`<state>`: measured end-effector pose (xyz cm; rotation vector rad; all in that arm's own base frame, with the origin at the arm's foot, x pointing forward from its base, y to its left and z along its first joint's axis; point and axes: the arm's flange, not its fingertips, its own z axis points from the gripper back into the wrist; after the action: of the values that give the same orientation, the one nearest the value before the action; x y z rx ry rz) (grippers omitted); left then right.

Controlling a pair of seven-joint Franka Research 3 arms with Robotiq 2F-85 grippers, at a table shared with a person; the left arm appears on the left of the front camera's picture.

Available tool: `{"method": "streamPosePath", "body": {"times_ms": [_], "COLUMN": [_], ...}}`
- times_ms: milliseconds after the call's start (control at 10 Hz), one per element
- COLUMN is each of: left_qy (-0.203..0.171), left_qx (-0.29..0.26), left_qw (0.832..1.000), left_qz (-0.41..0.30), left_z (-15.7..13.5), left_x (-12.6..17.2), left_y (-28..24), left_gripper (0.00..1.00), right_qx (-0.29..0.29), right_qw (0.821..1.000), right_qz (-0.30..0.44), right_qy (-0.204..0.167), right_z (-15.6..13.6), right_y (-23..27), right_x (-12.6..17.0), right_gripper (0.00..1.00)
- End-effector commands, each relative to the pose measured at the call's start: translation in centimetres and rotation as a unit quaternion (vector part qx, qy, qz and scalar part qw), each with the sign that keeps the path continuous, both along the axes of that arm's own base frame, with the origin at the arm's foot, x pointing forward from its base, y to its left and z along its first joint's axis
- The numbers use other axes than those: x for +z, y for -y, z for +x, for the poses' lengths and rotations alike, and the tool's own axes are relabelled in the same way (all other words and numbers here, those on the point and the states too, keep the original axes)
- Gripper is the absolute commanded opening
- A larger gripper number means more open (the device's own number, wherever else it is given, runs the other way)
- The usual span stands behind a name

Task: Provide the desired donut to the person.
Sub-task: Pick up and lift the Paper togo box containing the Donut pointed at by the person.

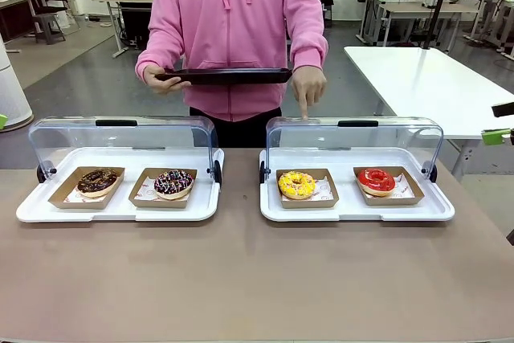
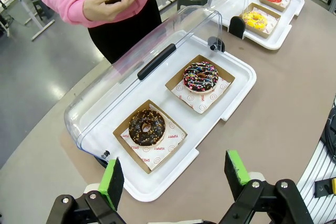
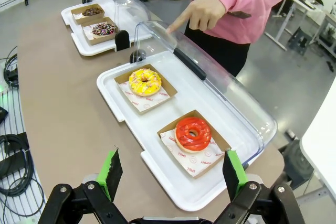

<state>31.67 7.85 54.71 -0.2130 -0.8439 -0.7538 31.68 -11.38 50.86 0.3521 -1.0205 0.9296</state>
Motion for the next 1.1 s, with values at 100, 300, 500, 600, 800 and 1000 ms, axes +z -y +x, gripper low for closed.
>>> {"method": "streamPosePath", "body": {"times_ms": [100, 300, 500, 600, 800, 1000], "left_qy": [-0.002, -0.002, -0.002, -0.002, -0.002, -0.002], "left_qx": [0.001, 0.001, 0.001, 0.001, 0.001, 0.001], "left_qw": [1.000, 1.000, 1.000, 1.000, 1.000, 1.000], "left_qz": [0.000, 0.000, 0.000, 0.000, 0.000, 0.000], "left_z": [-0.01, -0.01, -0.01, -0.01, -0.01, -0.01], "left_x": [-0.06, -0.06, -0.06, -0.06, -0.06, -0.06], "left_y": [-0.07, -0.07, -0.07, -0.07, -0.07, -0.07], "left_gripper": [1.00, 1.00, 1.00, 1.00, 1.00, 1.00], "right_qx": [0.004, 0.004, 0.004, 0.004, 0.004, 0.004], "right_qw": [1.000, 1.000, 1.000, 1.000, 1.000, 1.000], "right_qz": [0.010, 0.010, 0.010, 0.010, 0.010, 0.010], "right_qy": [0.003, 0.003, 0.003, 0.003, 0.003, 0.003], "right_z": [0.28, 0.28, 0.28, 0.28, 0.28, 0.28], "right_y": [-0.03, -0.03, -0.03, -0.03, -0.03, -0.03], "right_x": [-0.05, -0.05, -0.05, -0.05, -0.05, -0.05], "right_gripper": [1.00, 1.00, 1.00, 1.00, 1.00, 1.00]}}
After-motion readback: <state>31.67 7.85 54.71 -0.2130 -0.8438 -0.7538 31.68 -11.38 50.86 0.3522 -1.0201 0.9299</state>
